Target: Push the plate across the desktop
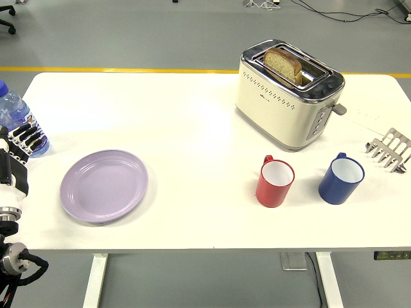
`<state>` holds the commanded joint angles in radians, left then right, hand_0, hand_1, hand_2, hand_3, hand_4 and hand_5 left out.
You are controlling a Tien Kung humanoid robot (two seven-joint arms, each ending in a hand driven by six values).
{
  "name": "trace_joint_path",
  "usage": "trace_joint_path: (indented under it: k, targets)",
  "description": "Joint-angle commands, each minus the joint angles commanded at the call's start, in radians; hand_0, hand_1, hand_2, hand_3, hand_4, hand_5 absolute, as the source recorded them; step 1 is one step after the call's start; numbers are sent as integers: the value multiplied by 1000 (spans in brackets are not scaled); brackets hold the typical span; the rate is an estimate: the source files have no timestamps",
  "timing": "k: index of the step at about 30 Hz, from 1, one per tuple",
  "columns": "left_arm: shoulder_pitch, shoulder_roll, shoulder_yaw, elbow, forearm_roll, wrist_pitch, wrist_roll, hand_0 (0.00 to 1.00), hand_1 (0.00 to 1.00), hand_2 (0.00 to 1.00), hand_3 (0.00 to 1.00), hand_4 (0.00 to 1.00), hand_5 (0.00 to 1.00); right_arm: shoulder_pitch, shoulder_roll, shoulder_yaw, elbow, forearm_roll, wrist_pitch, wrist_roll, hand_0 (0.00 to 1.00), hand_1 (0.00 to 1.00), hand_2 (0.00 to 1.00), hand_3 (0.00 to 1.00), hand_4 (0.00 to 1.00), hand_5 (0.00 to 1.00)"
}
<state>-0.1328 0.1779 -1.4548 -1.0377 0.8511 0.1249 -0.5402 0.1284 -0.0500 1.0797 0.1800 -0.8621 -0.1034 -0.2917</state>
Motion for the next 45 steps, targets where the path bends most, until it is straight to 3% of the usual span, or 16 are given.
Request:
trace_joint_path:
  k: [10, 20, 45]
  targets:
    - [-14, -5, 43, 65, 5, 34, -68, 834, 839, 820, 731, 561, 998, 7, 2, -3, 0, -1, -1, -3, 541, 589, 654, 566, 277, 228]
    - [-26, -27, 53, 117, -16, 49, -94, 835, 840, 824, 733, 572, 998, 11, 3, -6, 0, -4, -2, -4, 540, 585, 653, 566, 275, 229]
    - [-73, -77, 150, 206, -82, 67, -105, 820, 828, 810, 721, 538, 998, 14, 9, -9, 0, -14, -3, -7, 535, 581, 648, 563, 270, 225]
